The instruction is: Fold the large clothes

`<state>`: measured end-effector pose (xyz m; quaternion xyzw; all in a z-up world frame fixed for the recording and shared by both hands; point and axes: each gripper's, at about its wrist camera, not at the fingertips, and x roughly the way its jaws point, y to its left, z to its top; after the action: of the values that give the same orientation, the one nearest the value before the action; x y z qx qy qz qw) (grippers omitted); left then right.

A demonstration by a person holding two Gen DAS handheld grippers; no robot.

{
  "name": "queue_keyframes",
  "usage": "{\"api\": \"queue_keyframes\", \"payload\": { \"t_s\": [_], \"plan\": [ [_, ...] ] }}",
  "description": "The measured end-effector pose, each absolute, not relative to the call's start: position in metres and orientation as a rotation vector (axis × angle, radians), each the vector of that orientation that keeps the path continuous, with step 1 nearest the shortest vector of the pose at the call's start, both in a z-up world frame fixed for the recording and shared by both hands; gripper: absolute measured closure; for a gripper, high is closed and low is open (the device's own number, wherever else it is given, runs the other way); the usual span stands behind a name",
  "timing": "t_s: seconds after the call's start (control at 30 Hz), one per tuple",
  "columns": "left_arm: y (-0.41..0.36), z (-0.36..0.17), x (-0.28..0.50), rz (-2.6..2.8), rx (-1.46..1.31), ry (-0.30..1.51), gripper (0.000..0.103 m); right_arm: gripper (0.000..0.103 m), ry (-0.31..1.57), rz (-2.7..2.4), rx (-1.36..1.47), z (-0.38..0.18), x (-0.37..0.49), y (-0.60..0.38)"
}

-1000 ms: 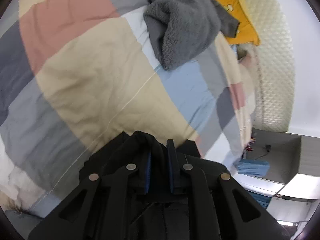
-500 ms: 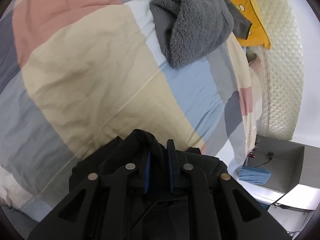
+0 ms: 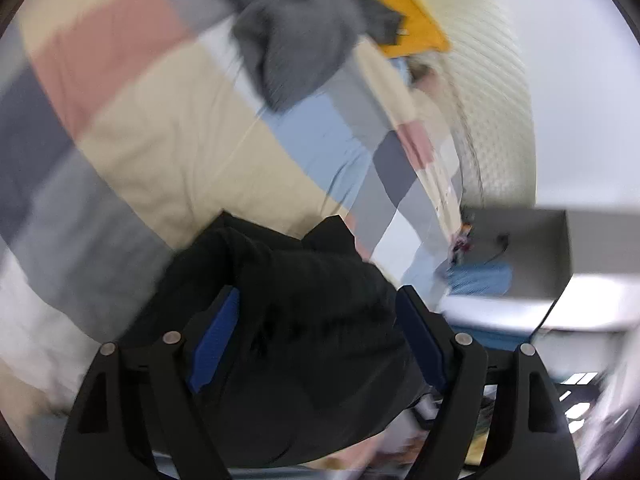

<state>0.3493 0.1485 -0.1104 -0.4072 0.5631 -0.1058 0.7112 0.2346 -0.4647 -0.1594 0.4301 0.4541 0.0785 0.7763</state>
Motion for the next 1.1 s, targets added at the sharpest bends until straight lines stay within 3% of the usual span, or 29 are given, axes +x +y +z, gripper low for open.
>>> {"api": "queue_keyframes", "payload": {
  "t_s": [0.2,0.33,0.7,1.1],
  "plan": [
    [0.076,-0.051,0.303,-0.389,-0.486,1.096,0.023,0.042,0.881,0.110,0.662,-0.095,0.215,-0.419],
    [0.019,-0.044,0.276,-0.417,-0.261,0.956,0.023,0.038,0.805,0.105,0.439,-0.077,0.214,-0.354],
    [-0.045,-0.153,0.269,-0.308,0.129,0.796,0.023,0.035,0.765,0.075,0.131,-0.180,0.232,-0.235],
    [-0.053,-0.186,0.312,-0.250,0.095,0.785,0.020,0.025,0.755,0.077,0.134,-0.209,0.287,-0.239]
  ]
}}
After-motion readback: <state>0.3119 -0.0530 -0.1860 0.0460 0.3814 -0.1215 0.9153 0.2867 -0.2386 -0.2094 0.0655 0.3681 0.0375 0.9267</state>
